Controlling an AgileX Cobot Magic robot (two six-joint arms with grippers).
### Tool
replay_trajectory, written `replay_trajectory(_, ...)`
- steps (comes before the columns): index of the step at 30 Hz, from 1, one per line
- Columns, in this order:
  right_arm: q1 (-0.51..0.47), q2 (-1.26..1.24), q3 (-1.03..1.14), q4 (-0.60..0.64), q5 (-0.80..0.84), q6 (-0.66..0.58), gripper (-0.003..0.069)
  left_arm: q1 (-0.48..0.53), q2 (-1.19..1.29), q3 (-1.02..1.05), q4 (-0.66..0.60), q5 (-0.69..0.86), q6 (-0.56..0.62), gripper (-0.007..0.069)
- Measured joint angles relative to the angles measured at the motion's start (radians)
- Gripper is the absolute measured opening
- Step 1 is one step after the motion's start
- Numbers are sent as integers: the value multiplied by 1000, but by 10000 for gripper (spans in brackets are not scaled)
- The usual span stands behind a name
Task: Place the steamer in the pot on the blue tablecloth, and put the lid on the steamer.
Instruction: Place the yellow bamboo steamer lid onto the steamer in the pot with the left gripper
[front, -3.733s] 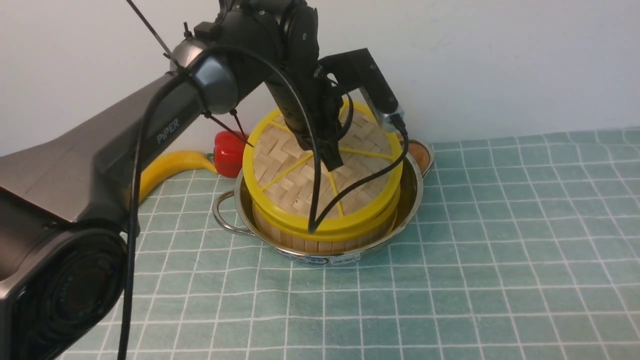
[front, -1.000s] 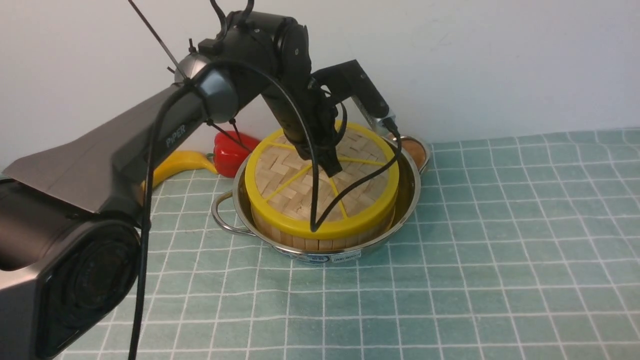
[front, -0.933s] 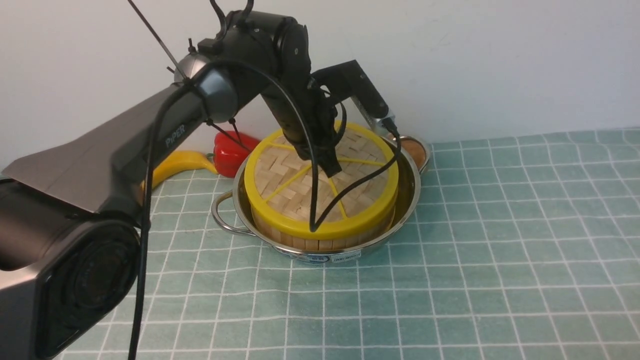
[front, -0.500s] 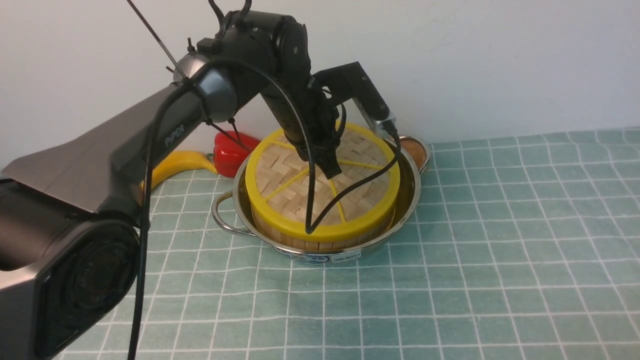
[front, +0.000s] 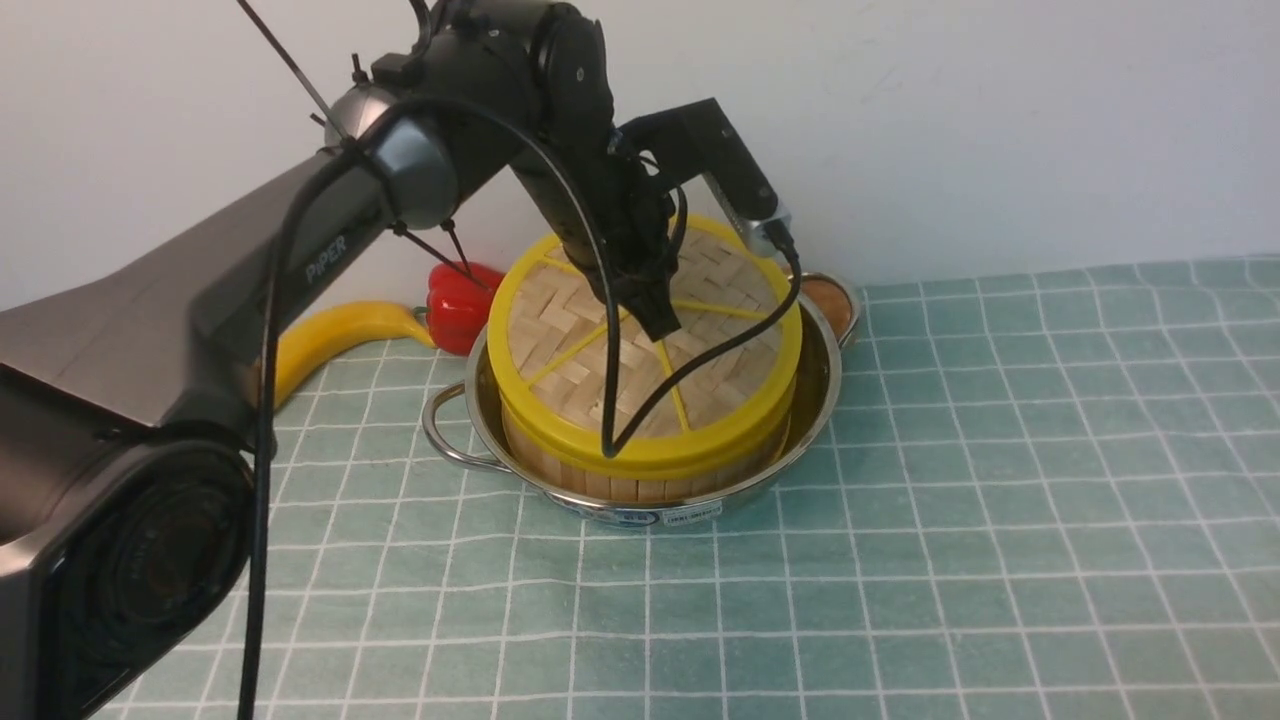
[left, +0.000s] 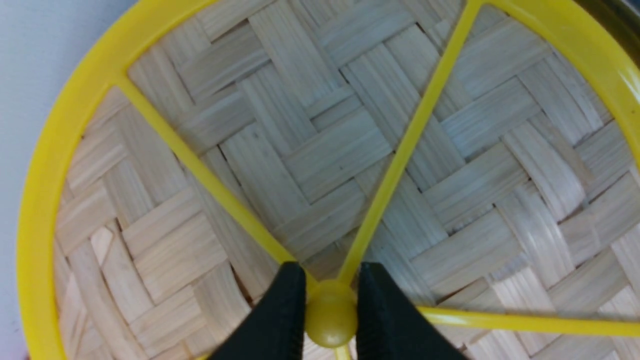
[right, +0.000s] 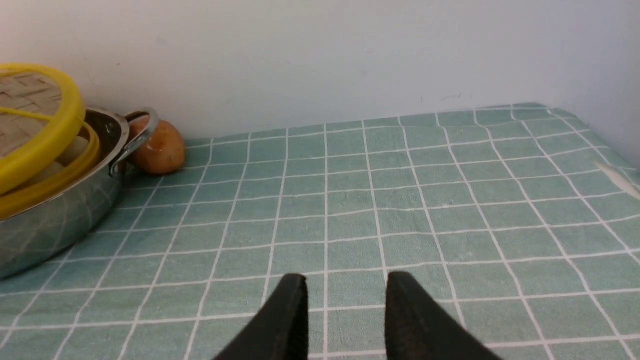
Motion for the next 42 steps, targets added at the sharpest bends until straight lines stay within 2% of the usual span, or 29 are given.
replay_trajectory(27,0,0,0,0,0,0,240,0,4,0,-18,-46,3,123)
replay_trajectory(42,0,0,0,0,0,0,240,0,5,0,-15,-21,2,123)
